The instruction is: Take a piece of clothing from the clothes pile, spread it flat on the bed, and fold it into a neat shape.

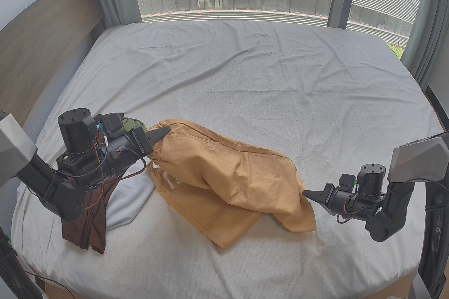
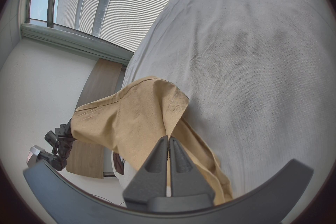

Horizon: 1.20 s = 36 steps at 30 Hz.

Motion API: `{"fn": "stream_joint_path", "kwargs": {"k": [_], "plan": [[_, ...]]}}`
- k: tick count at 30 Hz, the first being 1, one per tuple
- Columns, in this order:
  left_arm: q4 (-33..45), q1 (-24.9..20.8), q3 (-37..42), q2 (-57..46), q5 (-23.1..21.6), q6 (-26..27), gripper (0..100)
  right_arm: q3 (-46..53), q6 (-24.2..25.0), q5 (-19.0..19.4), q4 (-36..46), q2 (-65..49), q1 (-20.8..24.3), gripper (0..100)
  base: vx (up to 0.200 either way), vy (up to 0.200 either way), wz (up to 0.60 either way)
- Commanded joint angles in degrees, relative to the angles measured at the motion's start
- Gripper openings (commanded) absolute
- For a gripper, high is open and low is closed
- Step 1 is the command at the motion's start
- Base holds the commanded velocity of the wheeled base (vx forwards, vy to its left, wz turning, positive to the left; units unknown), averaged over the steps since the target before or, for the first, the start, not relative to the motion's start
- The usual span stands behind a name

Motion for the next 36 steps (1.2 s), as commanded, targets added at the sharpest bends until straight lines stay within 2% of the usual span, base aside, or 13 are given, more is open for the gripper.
{"fn": "stream_joint_path", "kwargs": {"k": [1,6,13,16,23,24,26,36], "plan": [[0.4,0.6,0.2,0.2,0.7,0.5,0,9.7,-0.5,1.3,-4.1,-6.0,0.5,0,0.000,0.000,0.00],[0.5,1.5,1.1,1.7,0.8,2.8,0,16.1,-3.7,1.4,-4.5,-6.8,3.3,0,0.000,0.000,0.00],[0.1,3.6,1.5,2.1,0.3,3.2,0,17.6,-4.8,1.2,-4.6,-5.6,7.2,0,0.000,0.000,0.00],[0.1,3.6,1.8,2.2,0.2,3.2,0,16.8,-5.2,1.2,-4.6,-4.7,7.0,0,0.000,0.000,0.00],[-0.5,3.4,2.1,2.0,0.2,3.4,0,5.2,-6.0,1.2,-3.4,-3.2,0.4,0,0.000,0.000,0.00],[-0.9,3.3,2.2,2.1,0.2,3.5,0,2.8,-5.9,1.1,-2.8,-2.5,-0.6,100,0.000,0.000,0.00],[-1.5,3.0,2.3,2.1,0.2,3.9,0,-2.2,-5.9,1.1,-0.4,-0.7,-2.6,100,0.000,0.000,0.00],[-2.0,2.6,2.6,1.7,0.1,3.9,0,-20.7,-5.9,1.0,15.2,2.9,-4.0,100,0.000,0.000,0.00]]}}
